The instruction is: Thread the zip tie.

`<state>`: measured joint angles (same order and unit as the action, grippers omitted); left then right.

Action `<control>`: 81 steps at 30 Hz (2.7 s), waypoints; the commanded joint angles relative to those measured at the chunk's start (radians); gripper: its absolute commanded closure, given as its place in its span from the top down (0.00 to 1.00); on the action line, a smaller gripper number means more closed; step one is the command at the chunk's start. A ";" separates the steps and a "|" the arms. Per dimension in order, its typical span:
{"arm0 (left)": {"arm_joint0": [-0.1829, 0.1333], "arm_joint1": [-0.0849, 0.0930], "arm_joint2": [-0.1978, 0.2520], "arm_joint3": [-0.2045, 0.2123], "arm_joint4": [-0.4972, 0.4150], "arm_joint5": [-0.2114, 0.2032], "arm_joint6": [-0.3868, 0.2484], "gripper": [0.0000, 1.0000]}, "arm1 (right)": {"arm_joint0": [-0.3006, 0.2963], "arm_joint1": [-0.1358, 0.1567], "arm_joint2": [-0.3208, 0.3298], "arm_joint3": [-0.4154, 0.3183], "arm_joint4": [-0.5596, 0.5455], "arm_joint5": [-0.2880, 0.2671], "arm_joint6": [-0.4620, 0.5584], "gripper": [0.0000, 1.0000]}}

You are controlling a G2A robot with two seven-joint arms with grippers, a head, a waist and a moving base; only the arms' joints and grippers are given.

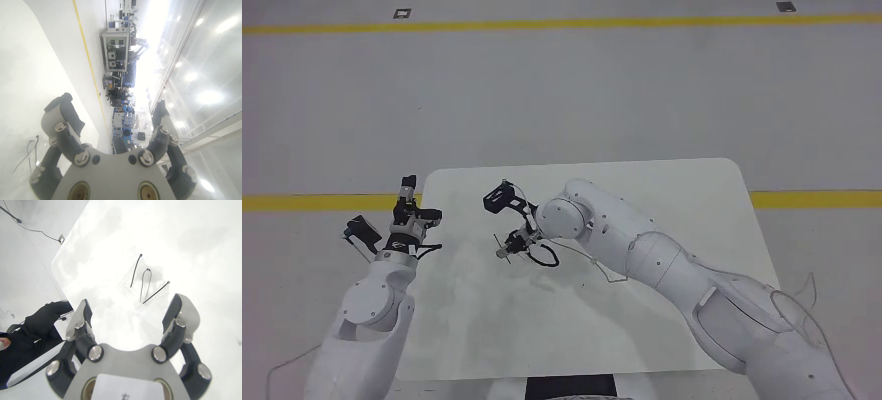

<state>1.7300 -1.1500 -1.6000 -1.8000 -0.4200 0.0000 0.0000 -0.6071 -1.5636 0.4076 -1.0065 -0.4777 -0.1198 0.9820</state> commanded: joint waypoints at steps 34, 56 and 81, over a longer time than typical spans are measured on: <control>0.000 0.000 0.000 0.000 0.000 0.000 0.000 1.00 | -0.023 -0.142 -0.016 0.276 0.168 -0.041 -0.193 1.00; 0.000 0.000 0.000 0.000 0.000 0.000 0.000 1.00 | -0.041 -0.181 -0.027 0.335 0.154 -0.026 -0.177 1.00; 0.000 0.000 0.000 0.000 0.000 0.000 0.000 1.00 | -0.031 -0.235 -0.021 0.396 0.019 0.089 -0.213 0.34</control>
<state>1.7300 -1.1500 -1.6000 -1.8000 -0.4200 0.0000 0.0000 -0.6382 -1.7984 0.3842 -0.6095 -0.4531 -0.0374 0.7669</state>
